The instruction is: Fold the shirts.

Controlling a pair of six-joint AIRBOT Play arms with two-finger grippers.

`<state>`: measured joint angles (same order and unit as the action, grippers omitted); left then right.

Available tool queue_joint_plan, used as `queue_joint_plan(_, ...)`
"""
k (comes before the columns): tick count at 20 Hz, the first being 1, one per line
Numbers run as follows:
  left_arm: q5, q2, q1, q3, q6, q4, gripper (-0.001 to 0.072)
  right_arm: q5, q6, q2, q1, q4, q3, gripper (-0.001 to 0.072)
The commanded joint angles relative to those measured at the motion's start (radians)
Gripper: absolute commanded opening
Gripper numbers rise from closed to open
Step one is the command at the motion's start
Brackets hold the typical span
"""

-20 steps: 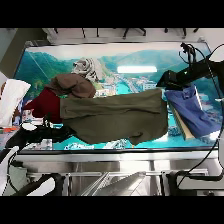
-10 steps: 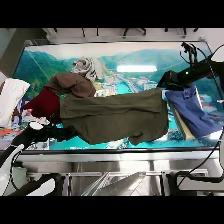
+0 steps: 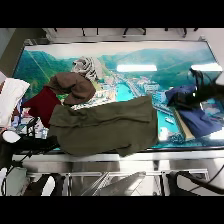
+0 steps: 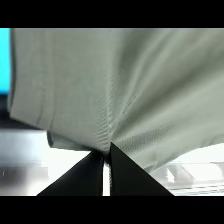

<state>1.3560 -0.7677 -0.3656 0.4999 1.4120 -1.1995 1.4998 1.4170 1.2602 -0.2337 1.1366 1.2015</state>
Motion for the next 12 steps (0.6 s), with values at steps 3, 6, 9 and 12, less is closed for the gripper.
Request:
queue_joint_plan(3, 0.134, 0.082, -0.014, 0.001, 0.048, -0.033, 0.0017, -0.079, -0.074, -0.155, -0.123, -0.087, -0.399, 0.0582)
queue_joint_plan(6, 0.155, 0.040, 0.022, 0.002, 0.048, -0.032, 0.0017, -0.129, -0.114, -0.183, -0.132, -0.102, -0.544, 0.0582)
queue_joint_plan(9, 0.155, -0.009, 0.031, 0.002, 0.047, -0.032, 0.0017, -0.232, -0.141, -0.164, -0.132, -0.171, -0.624, 0.0583)
queue_joint_plan(12, 0.155, -0.029, 0.031, 0.002, 0.047, -0.032, 0.0017, -0.310, -0.199, -0.106, -0.130, -0.277, -0.645, 0.0583)
